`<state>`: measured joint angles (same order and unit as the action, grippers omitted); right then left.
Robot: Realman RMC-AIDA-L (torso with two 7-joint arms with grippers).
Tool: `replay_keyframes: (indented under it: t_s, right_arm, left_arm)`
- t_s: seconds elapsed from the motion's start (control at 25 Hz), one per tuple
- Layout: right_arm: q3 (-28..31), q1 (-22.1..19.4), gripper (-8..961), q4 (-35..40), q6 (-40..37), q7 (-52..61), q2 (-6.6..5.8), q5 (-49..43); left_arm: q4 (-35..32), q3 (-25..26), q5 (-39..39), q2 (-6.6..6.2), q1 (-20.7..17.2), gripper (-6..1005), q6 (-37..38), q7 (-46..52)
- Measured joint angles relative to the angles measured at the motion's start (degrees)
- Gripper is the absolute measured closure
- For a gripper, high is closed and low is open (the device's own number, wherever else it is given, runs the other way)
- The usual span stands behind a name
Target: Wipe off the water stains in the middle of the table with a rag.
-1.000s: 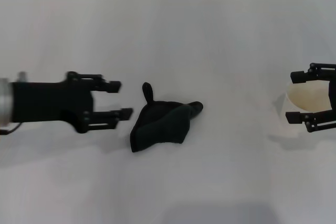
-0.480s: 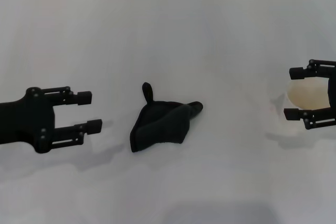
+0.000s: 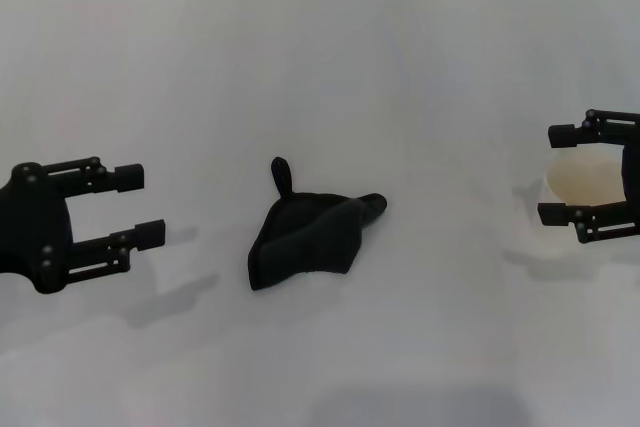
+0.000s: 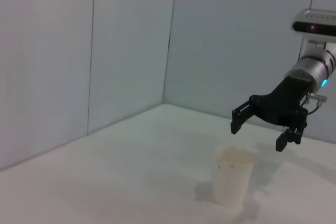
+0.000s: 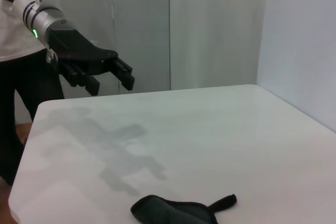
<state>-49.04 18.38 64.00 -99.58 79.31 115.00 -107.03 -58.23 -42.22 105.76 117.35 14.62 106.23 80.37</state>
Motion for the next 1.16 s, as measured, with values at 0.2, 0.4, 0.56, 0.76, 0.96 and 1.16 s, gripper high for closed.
replay_keyframes:
  t_s: [0.2,0.4,0.56,0.76,0.96,1.16]
  right_arm:
    - [-0.2,1.4,84,-1.9,0.1,0.0,0.06,0.0]
    - [-0.5,3.6,84,-4.5,2.1,0.0,0.16,0.0]
    - [-1.2,4.1,84,-5.6,4.0,0.0,0.22,-0.1]
    - [-2.6,5.1,84,-8.0,6.2,-0.2,0.29,-0.5]
    - [-4.9,5.3,84,-8.4,8.0,-0.2,0.32,-0.4]
    - [-5.2,5.4,84,-8.4,8.3,-0.2,0.32,-0.2]
  left_arm:
    - [1.3,0.0,-0.4,-0.39,0.4,347,-0.1,-1.2]
    - [2.0,0.0,0.1,-0.47,0.5,347,-0.5,-1.5]
    - [2.1,-0.1,0.6,-0.47,0.6,347,-1.2,-1.6]
    - [2.2,-0.1,1.5,-0.38,0.7,347,-2.1,-1.9]
    - [2.2,-0.2,1.9,-0.27,0.8,347,-2.4,-2.0]
    - [2.2,-0.1,2.5,-0.19,1.0,347,-2.5,-2.0]
